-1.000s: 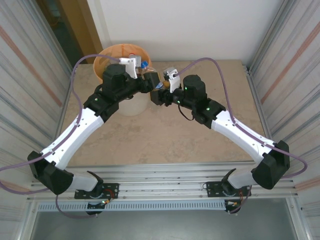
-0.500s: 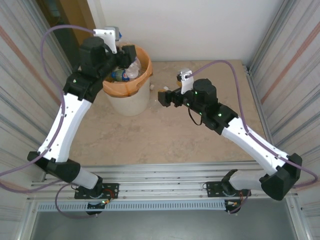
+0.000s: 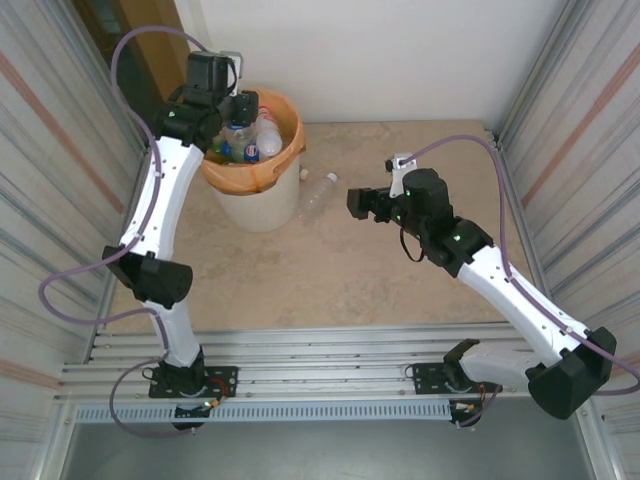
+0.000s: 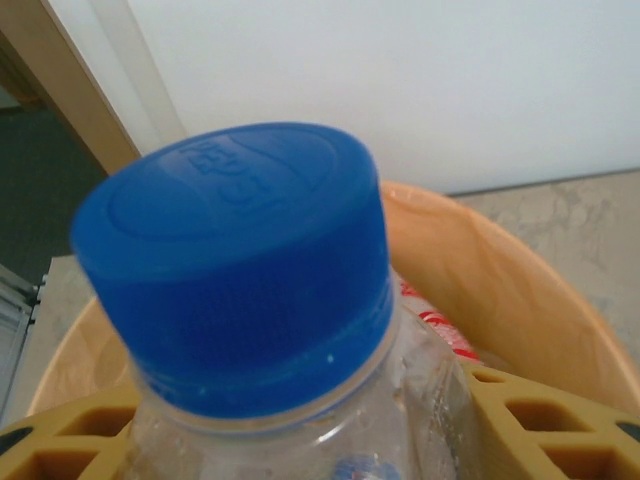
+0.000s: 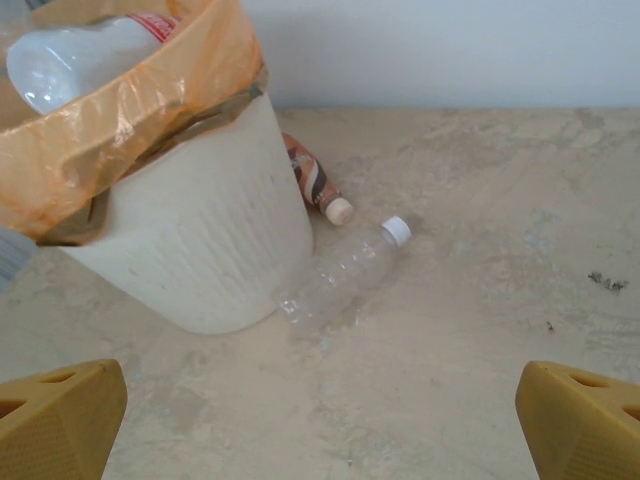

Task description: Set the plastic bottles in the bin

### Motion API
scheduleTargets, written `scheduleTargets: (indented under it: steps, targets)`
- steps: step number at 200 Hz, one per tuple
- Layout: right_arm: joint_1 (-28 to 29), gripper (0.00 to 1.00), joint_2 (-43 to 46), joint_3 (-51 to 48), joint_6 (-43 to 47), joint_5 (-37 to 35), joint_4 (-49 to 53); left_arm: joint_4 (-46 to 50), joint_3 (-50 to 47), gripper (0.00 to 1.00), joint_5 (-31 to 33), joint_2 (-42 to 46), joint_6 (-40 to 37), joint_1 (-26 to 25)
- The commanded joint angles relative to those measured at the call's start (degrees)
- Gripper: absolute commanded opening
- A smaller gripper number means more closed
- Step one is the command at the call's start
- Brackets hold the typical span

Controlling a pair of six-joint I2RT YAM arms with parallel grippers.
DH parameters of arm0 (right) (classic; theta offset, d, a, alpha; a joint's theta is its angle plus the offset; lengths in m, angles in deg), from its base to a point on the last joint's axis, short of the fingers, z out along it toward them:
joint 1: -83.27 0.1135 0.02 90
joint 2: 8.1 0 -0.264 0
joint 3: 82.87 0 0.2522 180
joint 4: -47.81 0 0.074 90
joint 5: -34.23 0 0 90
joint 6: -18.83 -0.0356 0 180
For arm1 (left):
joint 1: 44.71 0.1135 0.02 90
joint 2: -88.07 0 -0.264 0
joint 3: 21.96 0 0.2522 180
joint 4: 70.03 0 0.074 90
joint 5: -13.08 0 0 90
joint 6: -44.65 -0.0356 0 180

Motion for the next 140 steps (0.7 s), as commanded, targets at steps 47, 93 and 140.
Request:
scheduleTargets:
  steps: [47, 93, 140]
  targets:
    - [-0.93, 0.98, -0.35, -0.21, -2.26, 0.22, 0.60, 10.15, 5.96, 0.44, 0.58, -3.79, -0.63, 0.48]
    - [-1.04, 0.98, -1.08, -0.12, -2.20, 0.47, 0.31, 9.66, 7.72, 0.57, -3.82, -6.32, 1.09, 0.51]
    - [-1.37, 0.98, -1.06, -0.13, -2.09, 0.83, 0.36, 9.49, 10.40, 0.85, -4.62, -7.51, 2.08, 0.60]
